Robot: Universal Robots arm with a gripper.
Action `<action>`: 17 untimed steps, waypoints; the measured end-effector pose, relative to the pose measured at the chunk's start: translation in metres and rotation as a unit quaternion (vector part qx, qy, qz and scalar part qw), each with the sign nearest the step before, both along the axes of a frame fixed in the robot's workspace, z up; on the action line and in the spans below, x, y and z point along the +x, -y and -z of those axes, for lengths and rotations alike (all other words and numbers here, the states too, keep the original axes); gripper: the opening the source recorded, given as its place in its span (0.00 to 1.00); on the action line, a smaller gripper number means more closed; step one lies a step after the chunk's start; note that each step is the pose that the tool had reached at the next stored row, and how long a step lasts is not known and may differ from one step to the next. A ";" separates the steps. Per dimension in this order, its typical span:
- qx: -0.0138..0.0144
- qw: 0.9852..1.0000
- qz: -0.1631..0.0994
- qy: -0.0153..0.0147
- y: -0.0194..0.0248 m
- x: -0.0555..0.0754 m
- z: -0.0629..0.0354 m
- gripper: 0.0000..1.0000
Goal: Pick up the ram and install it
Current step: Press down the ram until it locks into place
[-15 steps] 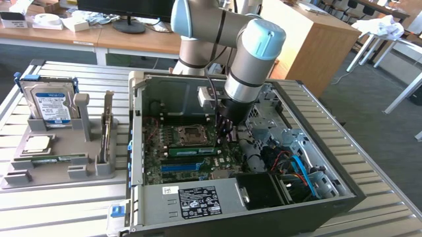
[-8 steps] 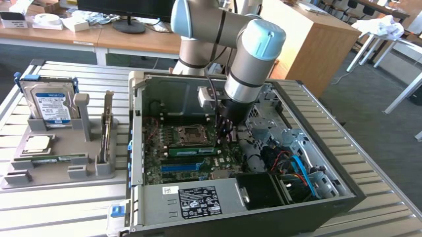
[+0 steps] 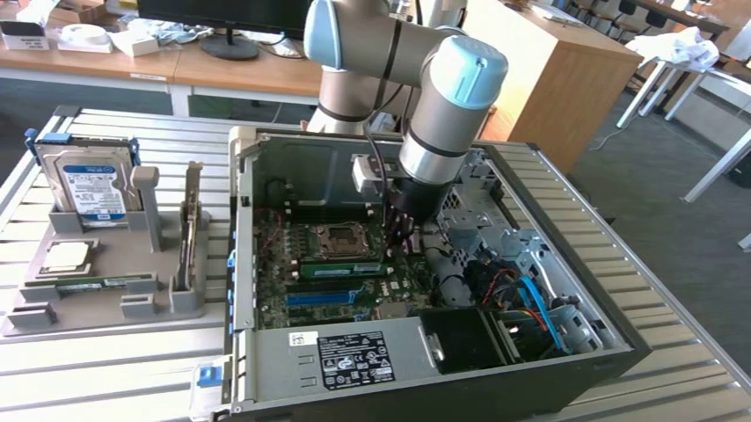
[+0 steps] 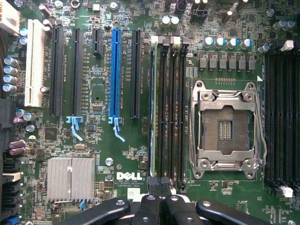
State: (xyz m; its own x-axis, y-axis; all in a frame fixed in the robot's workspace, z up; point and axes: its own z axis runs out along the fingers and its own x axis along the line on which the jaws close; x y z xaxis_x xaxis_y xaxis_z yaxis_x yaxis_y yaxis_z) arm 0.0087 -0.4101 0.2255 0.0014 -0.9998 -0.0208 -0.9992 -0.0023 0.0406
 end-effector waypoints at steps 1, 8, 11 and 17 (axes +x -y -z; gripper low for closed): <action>0.000 1.000 0.000 0.000 0.0000 0.000 0.0000 0.10; 0.000 1.000 0.000 0.000 0.0000 0.000 0.0009 0.10; 0.000 1.000 0.000 0.000 0.0000 0.000 0.0010 0.10; 0.000 1.000 0.000 0.000 0.0000 0.000 0.0018 0.10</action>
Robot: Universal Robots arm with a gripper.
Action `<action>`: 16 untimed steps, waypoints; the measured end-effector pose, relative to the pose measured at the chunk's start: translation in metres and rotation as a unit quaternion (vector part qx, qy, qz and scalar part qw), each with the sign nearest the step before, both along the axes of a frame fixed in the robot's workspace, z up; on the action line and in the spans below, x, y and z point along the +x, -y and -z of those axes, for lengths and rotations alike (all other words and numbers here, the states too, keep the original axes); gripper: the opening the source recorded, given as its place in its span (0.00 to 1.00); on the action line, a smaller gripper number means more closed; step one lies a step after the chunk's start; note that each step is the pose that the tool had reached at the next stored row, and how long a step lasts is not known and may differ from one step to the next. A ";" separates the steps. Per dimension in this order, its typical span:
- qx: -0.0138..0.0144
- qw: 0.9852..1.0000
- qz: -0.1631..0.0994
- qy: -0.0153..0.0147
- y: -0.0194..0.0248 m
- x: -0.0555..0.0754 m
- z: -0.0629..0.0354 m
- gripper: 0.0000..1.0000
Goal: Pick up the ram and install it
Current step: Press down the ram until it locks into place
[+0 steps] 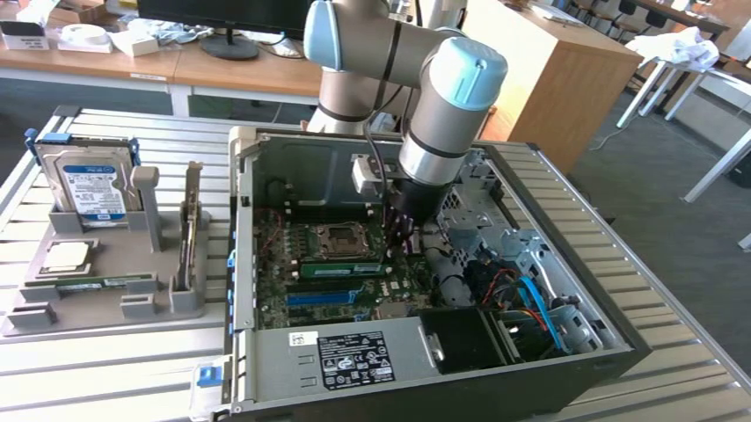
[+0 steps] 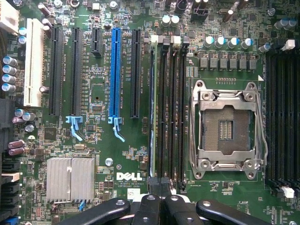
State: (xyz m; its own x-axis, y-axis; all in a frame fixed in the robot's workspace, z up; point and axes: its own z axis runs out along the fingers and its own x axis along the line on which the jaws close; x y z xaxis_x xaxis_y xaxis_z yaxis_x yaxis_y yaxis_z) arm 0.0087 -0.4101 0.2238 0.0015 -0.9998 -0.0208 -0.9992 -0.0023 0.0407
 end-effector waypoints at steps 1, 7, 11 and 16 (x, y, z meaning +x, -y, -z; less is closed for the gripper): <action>0.000 1.000 0.000 0.000 0.0000 0.000 0.0000 0.10; 0.000 1.000 0.000 0.000 0.0000 0.000 0.0001 0.10; 0.000 1.000 0.000 0.000 0.0000 0.000 0.0003 0.10; 0.000 1.000 0.000 0.000 0.0000 0.000 0.0006 0.10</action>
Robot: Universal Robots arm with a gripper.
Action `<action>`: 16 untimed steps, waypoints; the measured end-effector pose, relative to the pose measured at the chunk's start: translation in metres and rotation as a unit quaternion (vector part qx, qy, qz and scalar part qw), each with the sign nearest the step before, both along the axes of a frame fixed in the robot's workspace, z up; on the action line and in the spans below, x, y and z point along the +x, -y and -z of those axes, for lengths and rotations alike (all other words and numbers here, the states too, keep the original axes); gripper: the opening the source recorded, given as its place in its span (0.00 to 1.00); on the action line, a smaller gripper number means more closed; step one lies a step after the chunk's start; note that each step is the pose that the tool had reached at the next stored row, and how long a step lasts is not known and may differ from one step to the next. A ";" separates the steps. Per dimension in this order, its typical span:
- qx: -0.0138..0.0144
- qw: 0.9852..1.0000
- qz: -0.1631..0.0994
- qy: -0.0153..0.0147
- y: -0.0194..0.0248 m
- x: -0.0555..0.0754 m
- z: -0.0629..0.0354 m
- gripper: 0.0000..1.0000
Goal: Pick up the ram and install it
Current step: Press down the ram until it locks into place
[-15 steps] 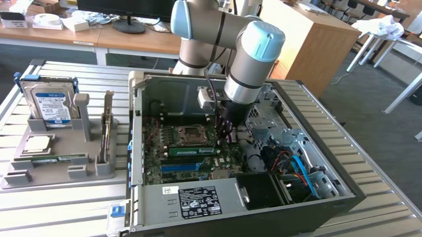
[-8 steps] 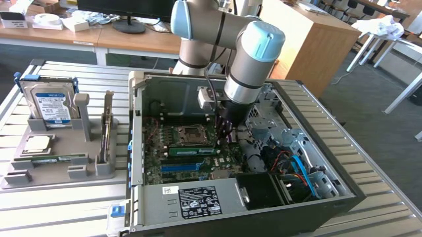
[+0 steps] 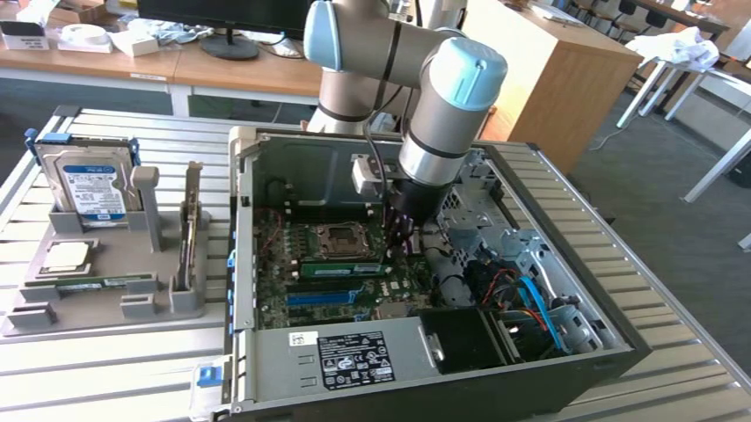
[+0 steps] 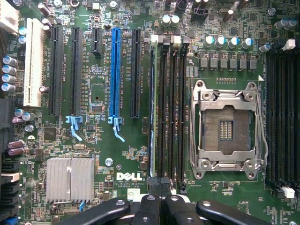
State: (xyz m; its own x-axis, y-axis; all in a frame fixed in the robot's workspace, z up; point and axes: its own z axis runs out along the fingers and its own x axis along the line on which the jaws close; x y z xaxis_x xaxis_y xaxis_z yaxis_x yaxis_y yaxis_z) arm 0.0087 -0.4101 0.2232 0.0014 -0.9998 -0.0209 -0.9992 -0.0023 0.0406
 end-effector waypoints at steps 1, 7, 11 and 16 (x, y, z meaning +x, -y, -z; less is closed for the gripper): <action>0.000 1.000 0.000 0.000 0.0000 0.000 0.0000 0.10; 0.000 1.000 0.000 0.000 0.0000 0.000 0.0001 0.10; 0.000 1.000 0.000 0.000 0.0000 0.000 0.0001 0.10; 0.000 1.000 0.000 0.000 -0.0001 0.000 0.0000 0.10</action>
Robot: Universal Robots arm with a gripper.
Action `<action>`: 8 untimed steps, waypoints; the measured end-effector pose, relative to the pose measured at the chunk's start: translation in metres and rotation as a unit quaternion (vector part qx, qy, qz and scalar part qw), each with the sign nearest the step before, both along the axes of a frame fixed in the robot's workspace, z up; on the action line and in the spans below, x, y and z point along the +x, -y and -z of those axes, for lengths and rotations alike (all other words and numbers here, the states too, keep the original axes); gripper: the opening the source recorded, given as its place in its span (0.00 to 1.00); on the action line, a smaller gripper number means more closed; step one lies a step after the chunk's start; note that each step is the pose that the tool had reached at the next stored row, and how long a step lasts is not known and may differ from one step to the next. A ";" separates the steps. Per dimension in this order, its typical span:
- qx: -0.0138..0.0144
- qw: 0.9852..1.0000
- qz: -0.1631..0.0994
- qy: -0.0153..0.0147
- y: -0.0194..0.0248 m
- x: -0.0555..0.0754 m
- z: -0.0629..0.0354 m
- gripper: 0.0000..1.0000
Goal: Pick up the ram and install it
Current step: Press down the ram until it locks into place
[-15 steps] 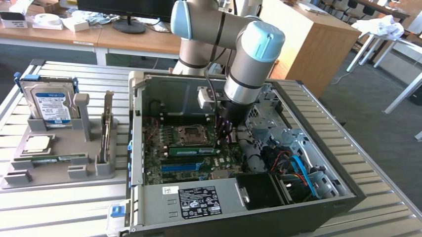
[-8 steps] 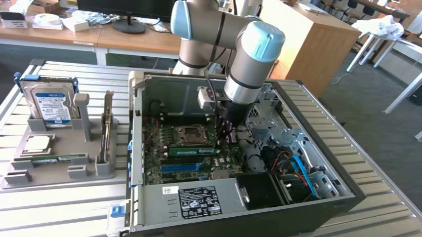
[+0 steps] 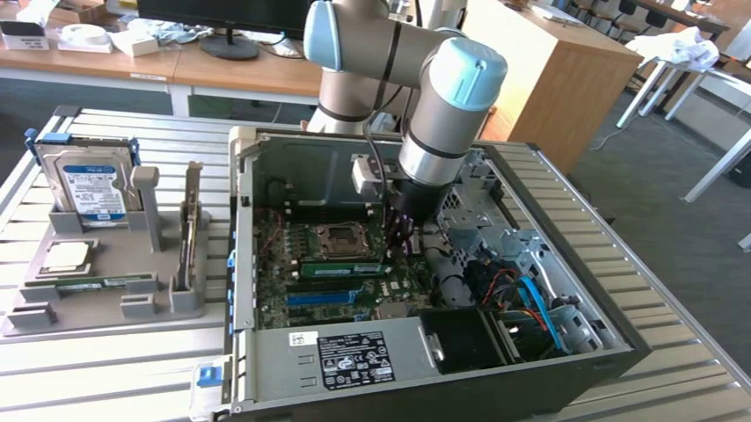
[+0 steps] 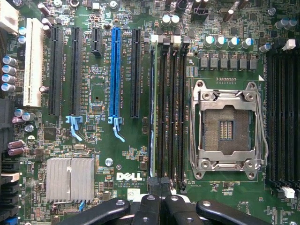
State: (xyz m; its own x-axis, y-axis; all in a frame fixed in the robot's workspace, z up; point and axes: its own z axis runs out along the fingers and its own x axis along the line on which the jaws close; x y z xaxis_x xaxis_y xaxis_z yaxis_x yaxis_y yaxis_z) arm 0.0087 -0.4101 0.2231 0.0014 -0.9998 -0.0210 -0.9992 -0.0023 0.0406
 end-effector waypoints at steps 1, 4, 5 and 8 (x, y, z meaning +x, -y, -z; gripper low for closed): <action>0.000 1.000 0.000 0.000 0.0000 0.000 -0.0004 0.10; 0.000 1.000 0.000 0.000 0.0000 0.000 -0.0041 0.10; 0.000 1.000 0.000 0.000 0.0000 0.000 -0.0052 0.10; 0.000 1.000 0.000 0.000 0.0000 0.000 -0.0090 0.10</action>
